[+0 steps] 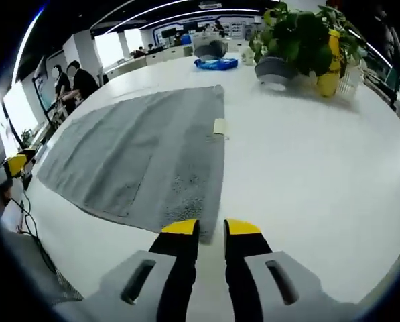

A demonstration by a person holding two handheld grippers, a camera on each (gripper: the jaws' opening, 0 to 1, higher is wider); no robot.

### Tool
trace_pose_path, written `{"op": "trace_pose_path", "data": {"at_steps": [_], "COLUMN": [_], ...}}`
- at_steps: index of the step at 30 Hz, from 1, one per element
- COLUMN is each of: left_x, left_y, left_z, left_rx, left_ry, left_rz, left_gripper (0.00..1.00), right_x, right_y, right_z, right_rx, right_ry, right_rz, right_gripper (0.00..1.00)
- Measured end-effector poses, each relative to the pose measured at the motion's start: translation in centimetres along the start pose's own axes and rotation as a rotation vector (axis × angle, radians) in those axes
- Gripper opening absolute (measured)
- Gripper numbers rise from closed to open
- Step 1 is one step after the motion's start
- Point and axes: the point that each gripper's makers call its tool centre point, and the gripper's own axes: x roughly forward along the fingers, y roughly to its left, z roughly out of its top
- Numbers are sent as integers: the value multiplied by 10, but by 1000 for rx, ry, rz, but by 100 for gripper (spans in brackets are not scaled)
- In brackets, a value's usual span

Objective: Fold the towel on the table until its edges align and the towel forms a compact rectangular stack.

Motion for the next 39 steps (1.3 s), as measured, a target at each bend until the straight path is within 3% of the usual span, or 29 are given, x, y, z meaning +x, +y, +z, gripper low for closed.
{"op": "trace_pose_path", "data": {"at_steps": [2, 4, 7, 9, 12, 18, 20, 26, 31, 37, 39], "left_x": [1, 2, 2, 3, 2, 3, 4, 6, 7, 10, 10], "left_y": [-3, -9, -12, -12, -12, -17, -17, -23, -33, -53, -57], "left_z": [-2, -3, -2, -4, -7, -9, -11, -11, -11, -15, -19], "left_rx": [75, 113, 134, 168, 247, 277, 294, 328, 375, 463, 525], "left_ry": [22, 36, 38, 51, 76, 88, 102, 97, 97, 103, 119], "left_rz": [-2, -12, -21, -19, -7, -22, -22, -44, -74, -137, -148], "left_gripper": [21, 21, 22, 22, 23, 24, 24, 25, 25, 25, 25], "right_x": [-1, 1, -1, -3, -4, -13, -17, -30, -38, -48, -53], "right_y": [2, 4, 13, 22, 23, 56, 69, 129, 165, 194, 201], "right_z": [5, 3, 3, 5, 6, 31, 40, 50, 44, 40, 43], "right_rx": [-12, -70, -79, -163, -156, 97, 115, 27, -92, -98, -51], "right_ry": [-11, 8, 4, -1, 7, -129, -168, -197, -185, -180, -191], "right_rz": [2, 9, 23, 72, 69, 279, 349, 570, 688, 819, 868], "right_gripper": [11, 8, 7, 5, 1, 0, 0, 0, 0, 0, 0]}}
